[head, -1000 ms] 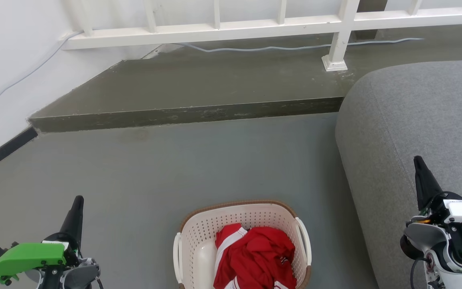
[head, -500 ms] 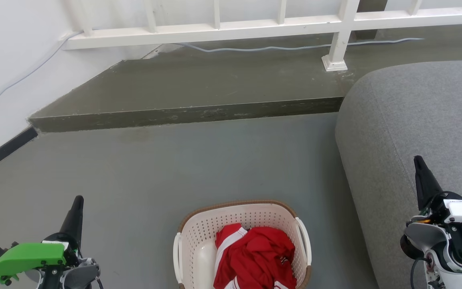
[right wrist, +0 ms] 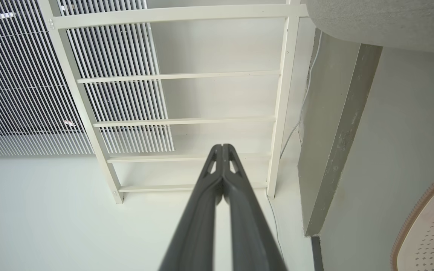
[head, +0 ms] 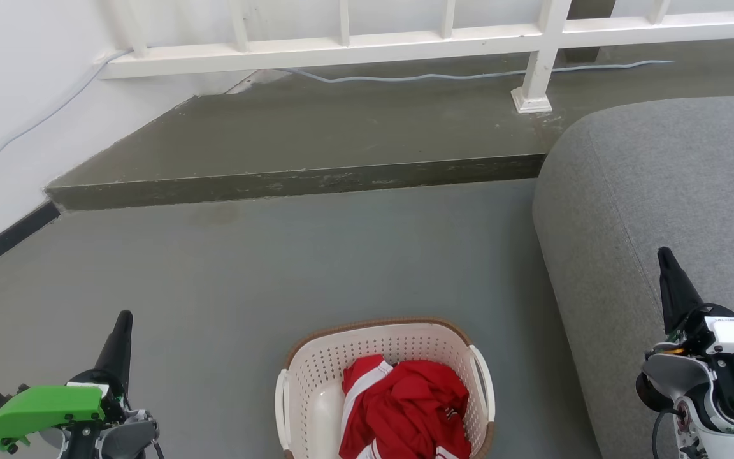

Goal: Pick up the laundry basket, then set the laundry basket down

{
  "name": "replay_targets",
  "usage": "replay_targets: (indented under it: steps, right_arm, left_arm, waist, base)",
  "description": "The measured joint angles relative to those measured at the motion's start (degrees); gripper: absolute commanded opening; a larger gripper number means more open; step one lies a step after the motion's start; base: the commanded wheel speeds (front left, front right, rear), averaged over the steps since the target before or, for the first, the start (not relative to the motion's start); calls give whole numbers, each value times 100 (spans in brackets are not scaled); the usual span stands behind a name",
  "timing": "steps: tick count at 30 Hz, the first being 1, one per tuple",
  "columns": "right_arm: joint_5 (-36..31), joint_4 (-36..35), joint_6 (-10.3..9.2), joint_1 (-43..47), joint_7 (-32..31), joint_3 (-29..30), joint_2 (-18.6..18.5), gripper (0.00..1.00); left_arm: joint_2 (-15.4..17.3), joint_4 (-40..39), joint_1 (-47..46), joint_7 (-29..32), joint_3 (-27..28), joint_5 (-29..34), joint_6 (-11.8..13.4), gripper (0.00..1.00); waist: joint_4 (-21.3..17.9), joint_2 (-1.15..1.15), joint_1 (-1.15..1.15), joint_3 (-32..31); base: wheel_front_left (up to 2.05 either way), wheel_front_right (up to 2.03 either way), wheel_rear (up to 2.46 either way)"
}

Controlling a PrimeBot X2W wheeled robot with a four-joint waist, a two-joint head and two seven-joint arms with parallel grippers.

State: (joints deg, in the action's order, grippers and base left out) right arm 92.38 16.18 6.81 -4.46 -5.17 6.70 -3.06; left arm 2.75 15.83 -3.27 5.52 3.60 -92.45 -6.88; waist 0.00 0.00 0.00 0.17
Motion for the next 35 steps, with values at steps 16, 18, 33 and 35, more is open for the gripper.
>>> replay_targets:
  steps: [16,18,33,35]
  right_arm:
    - [0,-2,0,0,0,5,7,0]
    - [0,-2,0,0,0,5,7,0]
    - [0,-4,1,0,-1,9,18,0]
    - [0,-4,1,0,-1,9,18,0]
  left_arm:
    - [-1,0,0,0,2,0,0,0]
    - [-1,0,0,4,2,0,0,0]
    - [-2,-1,0,4,4,0,0,0]
    - [-2,-1,0,4,4,0,0,0]
  waist:
    - [0,0,0,0]
    - [0,0,0,0]
    - [0,0,0,0]
    - [0,0,0,0]
  base:
    - [0,0,0]
    - [0,0,0]
    - [0,0,0]
    - [0,0,0]
